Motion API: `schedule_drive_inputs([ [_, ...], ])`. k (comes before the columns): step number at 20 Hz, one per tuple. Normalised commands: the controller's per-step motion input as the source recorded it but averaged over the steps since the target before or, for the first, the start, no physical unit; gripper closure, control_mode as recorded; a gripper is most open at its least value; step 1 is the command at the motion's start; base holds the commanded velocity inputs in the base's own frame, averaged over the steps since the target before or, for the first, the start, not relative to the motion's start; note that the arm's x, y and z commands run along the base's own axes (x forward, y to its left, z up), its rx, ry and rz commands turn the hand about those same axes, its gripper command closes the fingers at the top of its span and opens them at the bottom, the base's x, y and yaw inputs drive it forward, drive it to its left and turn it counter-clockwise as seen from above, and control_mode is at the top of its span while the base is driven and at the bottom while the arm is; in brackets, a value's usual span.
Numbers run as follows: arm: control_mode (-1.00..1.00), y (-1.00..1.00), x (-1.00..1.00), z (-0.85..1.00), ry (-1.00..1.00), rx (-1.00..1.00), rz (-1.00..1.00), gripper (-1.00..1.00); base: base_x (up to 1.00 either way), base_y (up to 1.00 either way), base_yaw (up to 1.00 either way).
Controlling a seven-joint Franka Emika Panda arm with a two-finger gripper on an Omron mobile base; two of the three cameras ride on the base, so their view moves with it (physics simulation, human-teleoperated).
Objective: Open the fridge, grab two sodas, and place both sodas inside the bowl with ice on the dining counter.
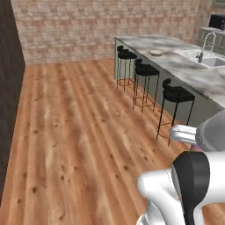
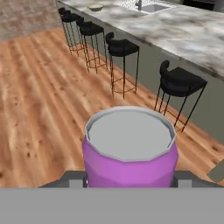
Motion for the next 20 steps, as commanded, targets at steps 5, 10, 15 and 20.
schedule_drive_inputs([
  [5, 1.00, 0.00, 0.00, 0.00, 0.00, 0.00, 0.00, 1.00, 1.00, 0.73, -0.36],
  [10, 1.00, 0.00, 0.00, 0.00, 0.00, 0.00, 0.00, 1.00, 0.99, 0.69, -0.41],
  [15, 1.00, 0.00, 0.00, 0.00, 0.00, 0.00, 0.00, 1.00, 0.91, 0.66, -0.45],
  [20, 1.00, 0.00, 0.00, 0.00, 0.00, 0.00, 0.00, 1.00, 0.97, 0.72, -0.42],
])
